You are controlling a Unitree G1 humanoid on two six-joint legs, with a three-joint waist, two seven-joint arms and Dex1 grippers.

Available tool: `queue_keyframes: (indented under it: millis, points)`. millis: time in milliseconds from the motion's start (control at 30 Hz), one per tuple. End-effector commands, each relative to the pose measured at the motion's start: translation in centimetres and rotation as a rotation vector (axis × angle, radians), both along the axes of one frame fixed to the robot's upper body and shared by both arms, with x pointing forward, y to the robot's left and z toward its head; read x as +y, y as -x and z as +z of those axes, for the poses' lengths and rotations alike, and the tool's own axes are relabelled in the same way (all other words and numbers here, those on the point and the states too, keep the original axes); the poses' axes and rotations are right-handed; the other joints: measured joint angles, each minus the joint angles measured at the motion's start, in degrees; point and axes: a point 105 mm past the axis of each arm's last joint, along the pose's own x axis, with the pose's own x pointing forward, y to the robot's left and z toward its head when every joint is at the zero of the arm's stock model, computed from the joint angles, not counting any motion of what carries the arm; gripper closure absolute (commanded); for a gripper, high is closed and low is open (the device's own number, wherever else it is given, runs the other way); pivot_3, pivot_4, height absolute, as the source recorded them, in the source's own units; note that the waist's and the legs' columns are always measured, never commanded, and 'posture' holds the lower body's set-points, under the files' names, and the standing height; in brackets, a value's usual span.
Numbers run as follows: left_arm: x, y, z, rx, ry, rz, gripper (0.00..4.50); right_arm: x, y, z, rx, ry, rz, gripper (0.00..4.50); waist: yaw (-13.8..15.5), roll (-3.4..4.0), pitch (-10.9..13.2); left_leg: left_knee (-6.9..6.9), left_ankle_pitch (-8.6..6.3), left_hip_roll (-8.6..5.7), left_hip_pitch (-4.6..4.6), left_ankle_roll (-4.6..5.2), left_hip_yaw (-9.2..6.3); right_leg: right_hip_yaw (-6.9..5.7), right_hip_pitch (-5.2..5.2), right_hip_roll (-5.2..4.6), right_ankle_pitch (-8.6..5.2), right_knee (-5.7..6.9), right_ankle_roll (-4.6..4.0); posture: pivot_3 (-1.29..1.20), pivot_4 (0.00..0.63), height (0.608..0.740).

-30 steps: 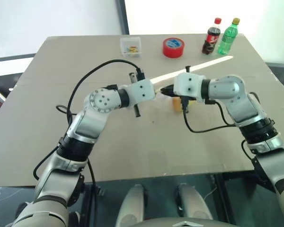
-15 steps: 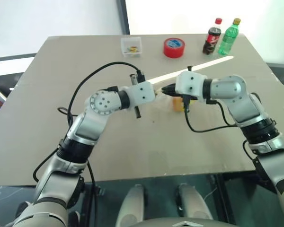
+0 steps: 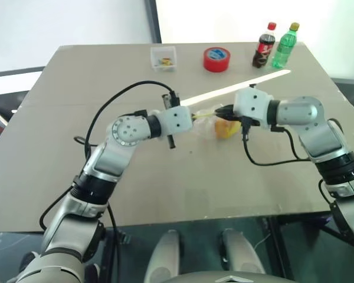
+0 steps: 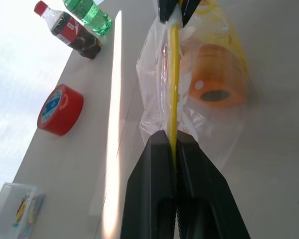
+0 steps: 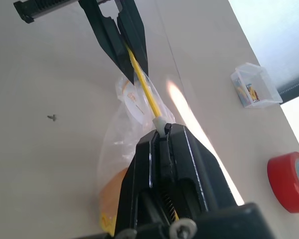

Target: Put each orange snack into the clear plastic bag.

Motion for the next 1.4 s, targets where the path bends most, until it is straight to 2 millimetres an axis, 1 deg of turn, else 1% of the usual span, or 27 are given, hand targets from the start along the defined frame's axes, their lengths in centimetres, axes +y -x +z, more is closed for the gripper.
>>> queue_keyframes:
  millis: [33,200,433,767,967,1067,1167,1333,1400]
  points:
    - [2.2,-1.0,0.3,-0.022,-0.016,0.084,4.50,-2.7,-0.8,2.6,-0.071,-0.048,-0.105,4.46,-0.01,0.00,0.00,0.00,0.00,0.00,0.00,0.00,0.00,0.00,0.00,0.00,0.00,0.00,0.00,0.00,0.150,0.740]
    - [2.1,-1.0,0.4,-0.044,-0.025,0.072,4.50,-3.1,-0.7,2.3,-0.064,-0.041,-0.121,4.46,0.01,0.00,0.00,0.00,0.00,0.00,0.00,0.00,0.00,0.00,0.00,0.00,0.00,0.00,0.00,0.00,0.150,0.740]
    - [2.5,-1.4,0.9,-0.114,-0.036,0.072,4.50,-4.5,-1.1,1.9,-0.061,-0.023,-0.166,4.46,0.02,0.00,0.00,0.01,0.00,0.00,0.00,0.00,0.00,0.00,0.00,0.00,0.00,0.00,0.00,0.00,0.150,0.740]
    - [2.8,-1.7,1.3,-0.186,-0.022,0.065,4.50,-7.7,-1.8,1.6,-0.064,0.018,-0.263,4.46,0.04,0.00,0.00,0.01,0.00,0.00,0.00,0.00,0.02,0.01,0.00,0.00,0.00,-0.01,0.00,0.00,0.150,0.740]
    - [2.8,-1.8,1.1,-0.185,-0.021,0.066,4.50,-10.3,-2.4,1.5,-0.072,0.056,-0.352,4.46,0.04,0.00,0.00,0.01,0.00,0.00,0.00,0.00,0.03,0.02,0.00,0.00,0.00,0.00,0.00,0.00,0.150,0.740]
    - [2.8,-1.8,1.0,-0.185,-0.019,0.067,4.50,-11.1,-2.6,1.4,-0.073,0.068,-0.385,4.46,0.08,0.00,0.00,0.01,0.00,0.00,0.00,0.00,0.03,0.02,0.00,0.00,0.00,-0.01,0.00,0.00,0.150,0.740]
    - [2.7,-1.9,1.2,-0.186,0.013,0.074,4.50,-11.0,-2.8,1.7,-0.083,0.045,-0.395,4.46,-0.12,0.00,0.00,0.01,0.00,0.00,0.01,0.00,0.05,0.04,0.00,0.00,0.00,-0.01,0.00,0.00,0.150,0.740]
    - [1.8,-2.2,1.4,-0.183,0.048,0.066,4.50,-9.2,-2.8,1.9,-0.075,-0.042,-0.358,4.46,-0.14,0.00,0.00,0.01,0.00,0.00,0.03,0.00,0.07,0.07,0.00,0.00,0.00,0.03,0.00,0.00,0.150,0.740]
    - [1.6,-2.1,1.5,-0.182,0.052,0.061,4.50,-8.9,-2.7,1.8,-0.070,-0.049,-0.351,4.46,-0.06,0.00,0.00,0.01,0.00,0.00,0.03,0.00,0.07,0.07,0.00,0.00,0.00,0.03,0.00,0.00,0.150,0.740]
